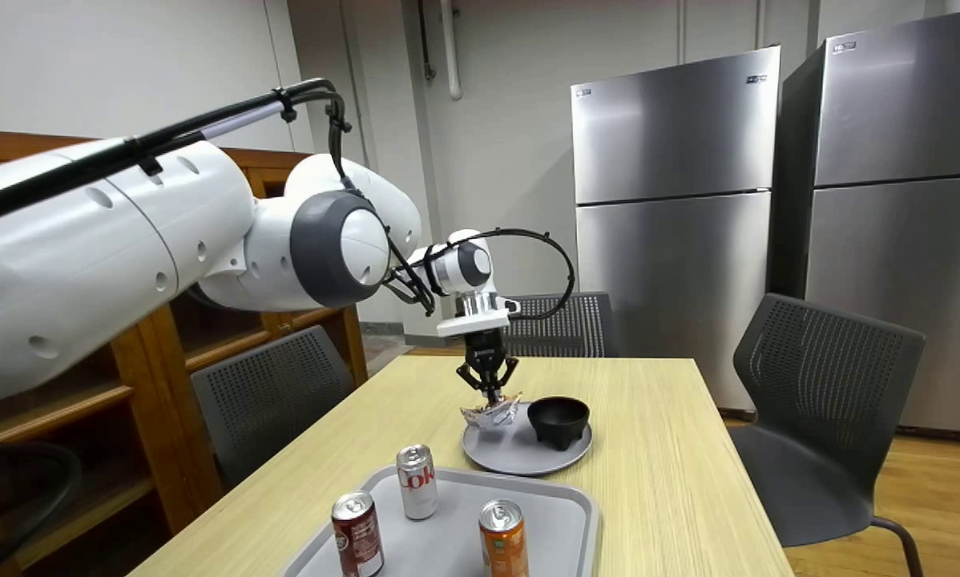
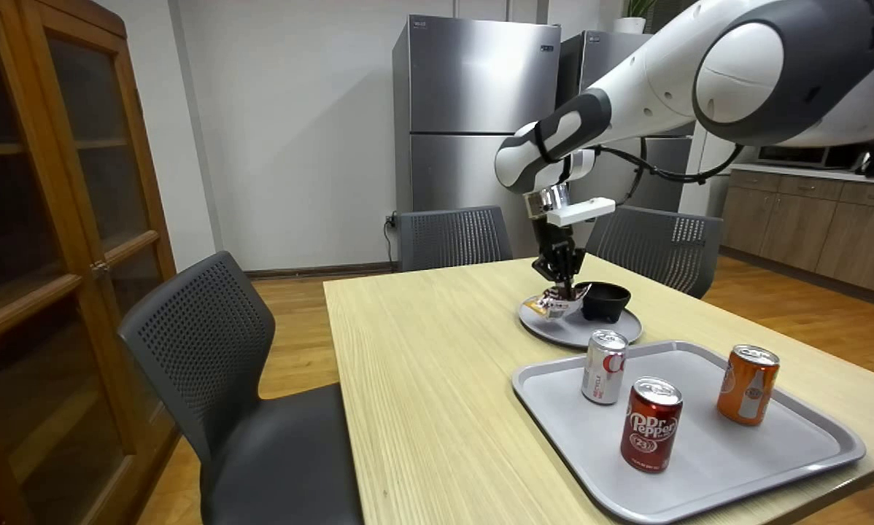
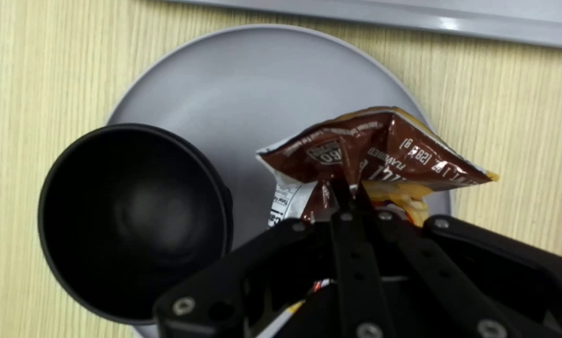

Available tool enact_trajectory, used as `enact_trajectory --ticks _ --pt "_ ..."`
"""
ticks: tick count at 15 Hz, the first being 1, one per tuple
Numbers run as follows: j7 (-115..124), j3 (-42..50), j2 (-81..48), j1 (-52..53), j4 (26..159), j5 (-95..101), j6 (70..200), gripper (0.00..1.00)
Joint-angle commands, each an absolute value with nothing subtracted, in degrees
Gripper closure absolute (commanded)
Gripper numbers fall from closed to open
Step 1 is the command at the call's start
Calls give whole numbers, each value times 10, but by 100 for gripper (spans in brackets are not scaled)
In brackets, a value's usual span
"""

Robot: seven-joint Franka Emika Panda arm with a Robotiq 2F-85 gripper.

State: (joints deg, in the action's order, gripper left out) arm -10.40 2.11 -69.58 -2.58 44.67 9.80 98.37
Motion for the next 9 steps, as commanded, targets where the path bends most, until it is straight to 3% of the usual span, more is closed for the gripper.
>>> enact_trajectory --ticks 1,9 --pt "-110 12 -660 -18 471 94 975 100" --pt "-100 0 -652 24 481 97 978 100"
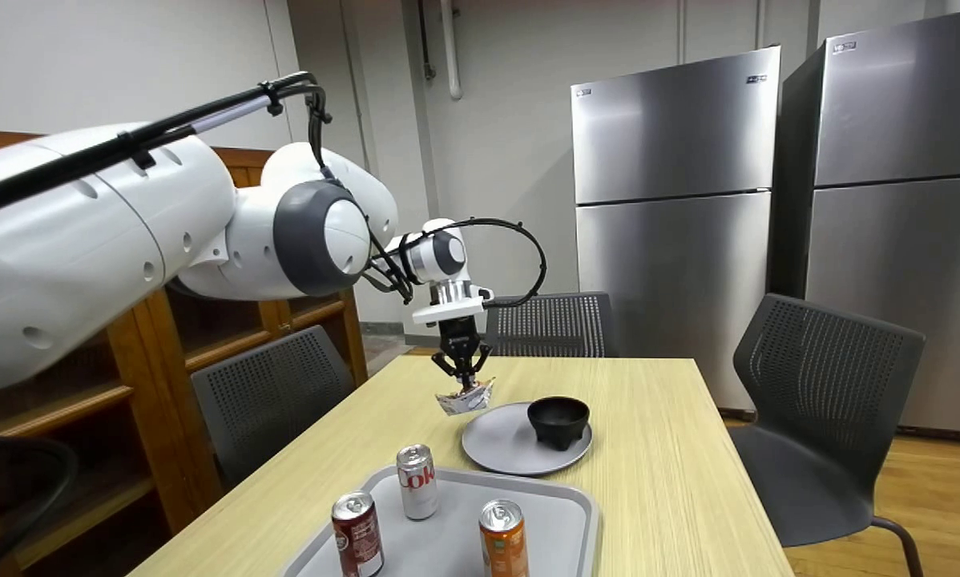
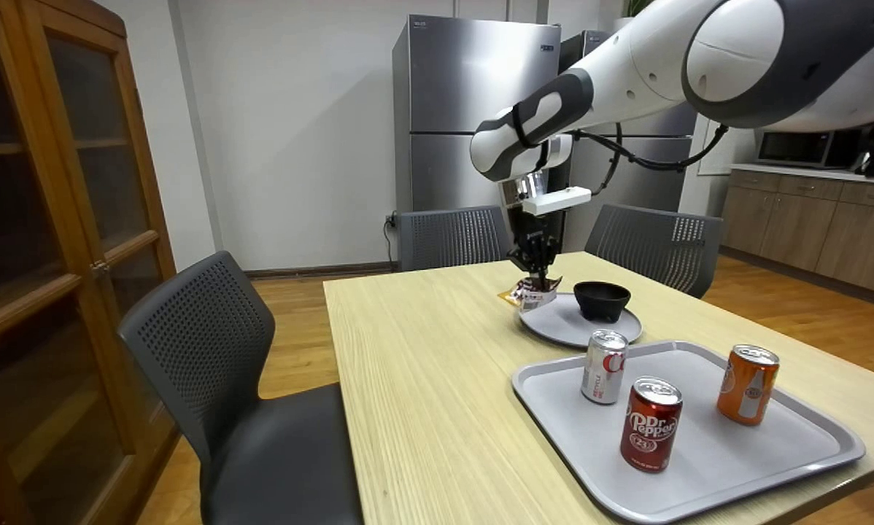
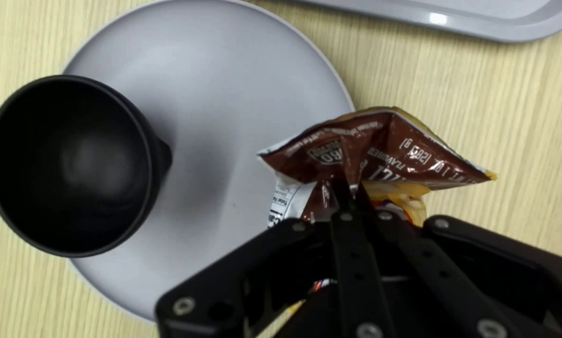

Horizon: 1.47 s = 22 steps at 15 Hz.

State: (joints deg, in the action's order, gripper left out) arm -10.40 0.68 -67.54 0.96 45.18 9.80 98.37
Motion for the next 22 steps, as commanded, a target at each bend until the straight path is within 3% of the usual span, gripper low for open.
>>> enact_trajectory --ticks 1,17,18,20,22 --pt "-98 0 -653 31 481 98 977 100" --pt "-89 9 -656 97 517 100 969 99" --pt "-90 9 -654 97 520 100 968 74" --pt "-91 10 -648 96 525 100 969 68" --pt "-93 10 -640 95 532 100 969 52"
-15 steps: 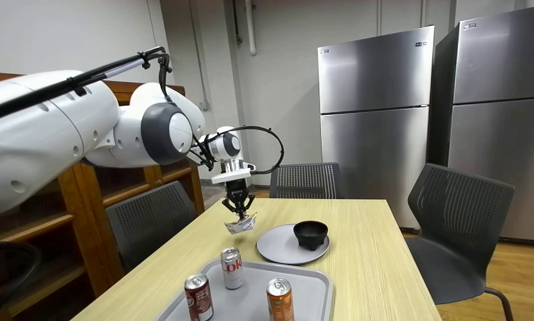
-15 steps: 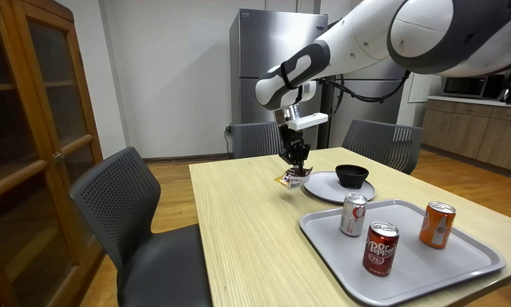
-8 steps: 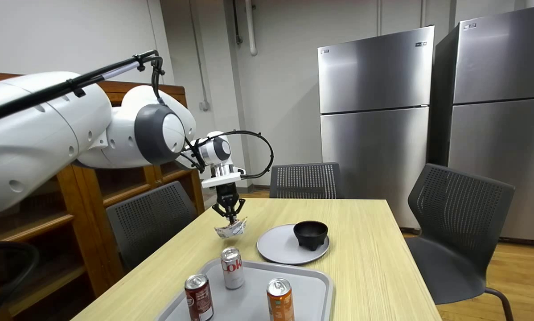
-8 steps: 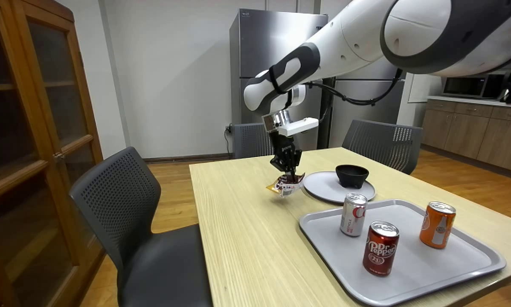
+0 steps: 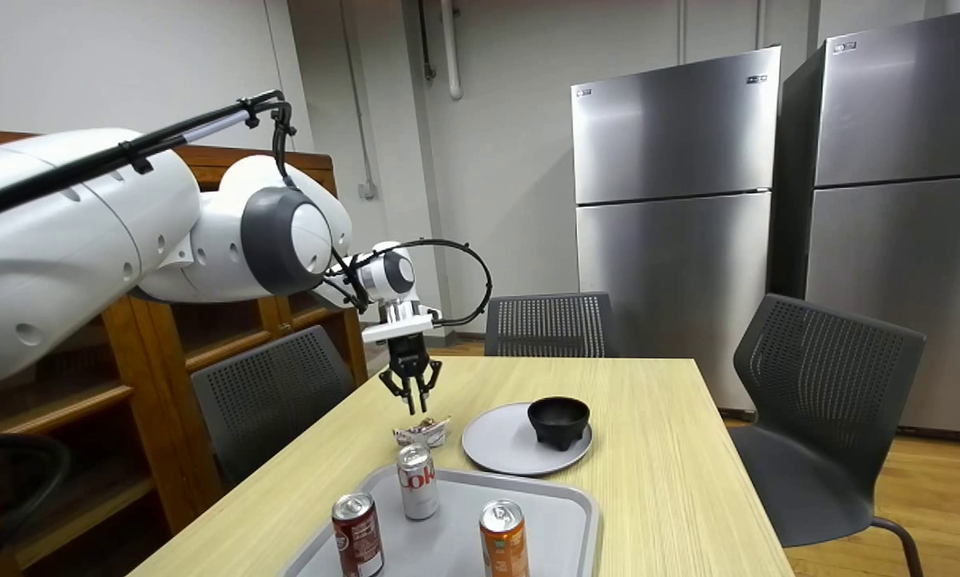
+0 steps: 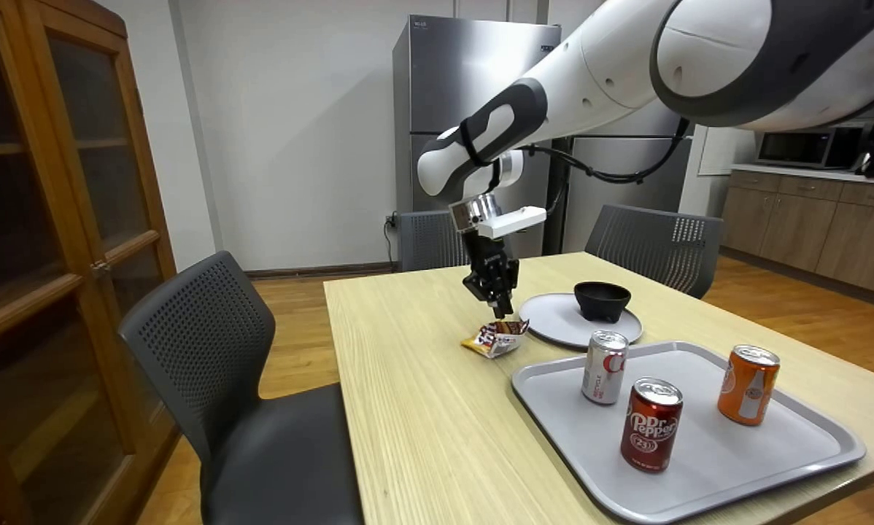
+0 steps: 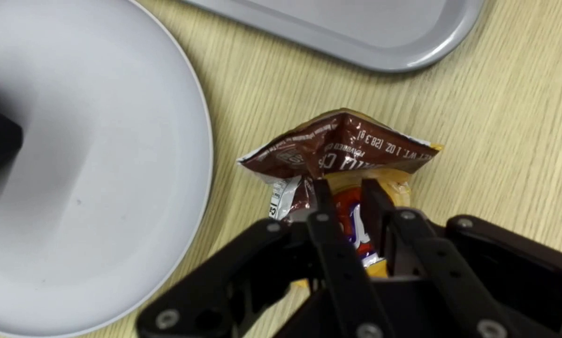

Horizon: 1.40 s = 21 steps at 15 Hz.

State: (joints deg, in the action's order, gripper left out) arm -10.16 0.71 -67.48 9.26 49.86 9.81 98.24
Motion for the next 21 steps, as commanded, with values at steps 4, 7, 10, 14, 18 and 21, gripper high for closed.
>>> enact_trajectory --ticks 4,7,10,14,18,21 --pt "-98 12 -600 90 564 100 977 22" --pt "-102 14 -559 85 601 98 981 1" --pt "-106 16 -509 79 655 98 993 0" --pt "-107 6 -443 66 732 109 1007 0" --pt "-107 7 -388 53 801 112 1029 0" --pt "-110 9 -360 37 840 110 1044 0"
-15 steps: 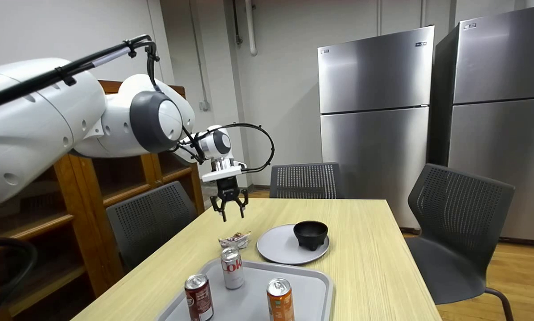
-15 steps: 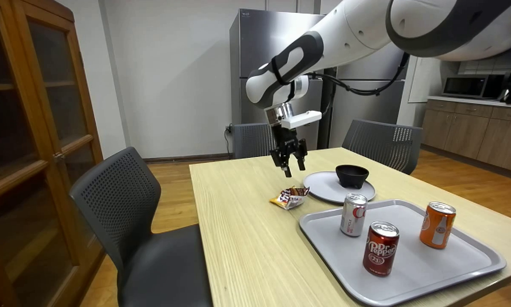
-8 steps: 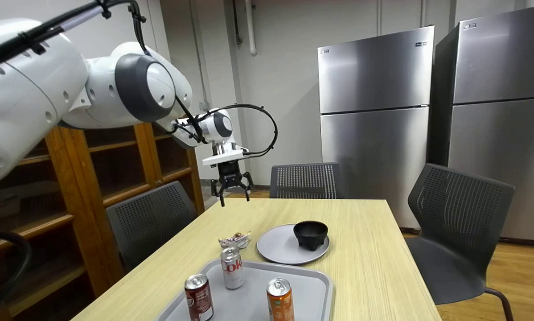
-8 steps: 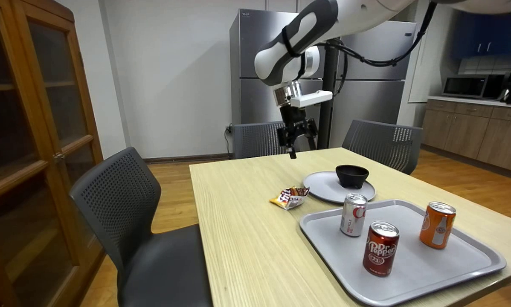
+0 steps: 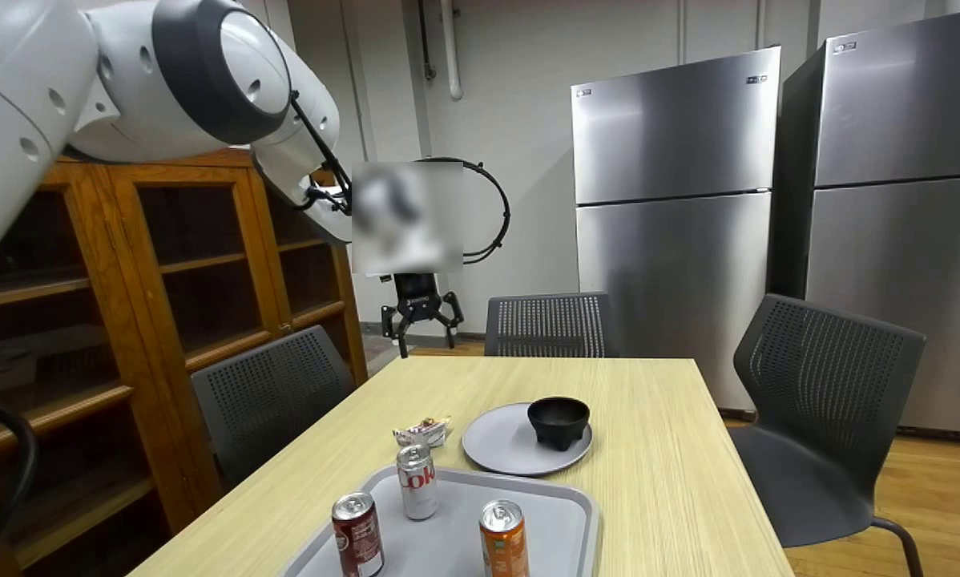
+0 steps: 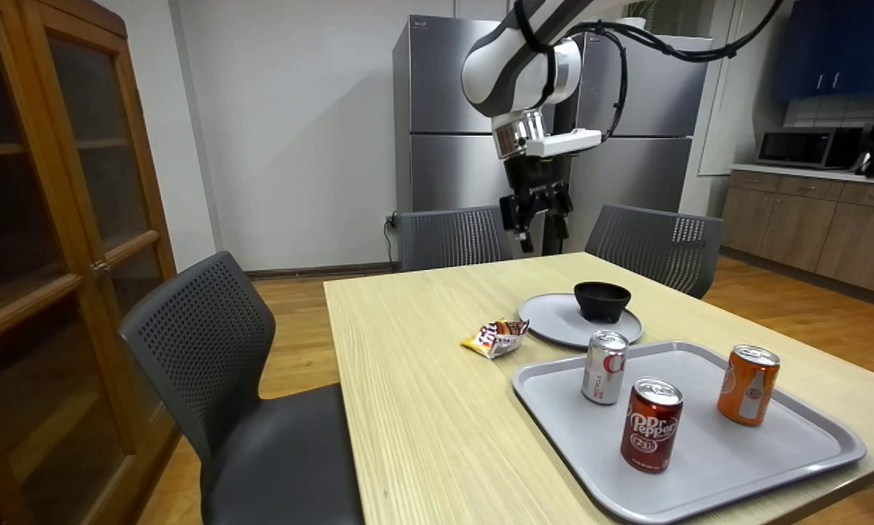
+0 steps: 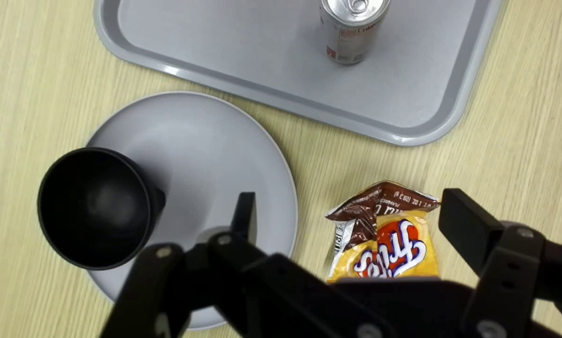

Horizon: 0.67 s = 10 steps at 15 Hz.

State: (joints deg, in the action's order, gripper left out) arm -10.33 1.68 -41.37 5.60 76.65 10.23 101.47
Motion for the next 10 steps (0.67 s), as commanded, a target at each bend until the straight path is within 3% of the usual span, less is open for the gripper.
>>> enact_trajectory --ticks 1,10 --pt "-107 10 -353 32 851 111 1052 0" --pt "-104 25 -369 -15 864 110 1108 0"
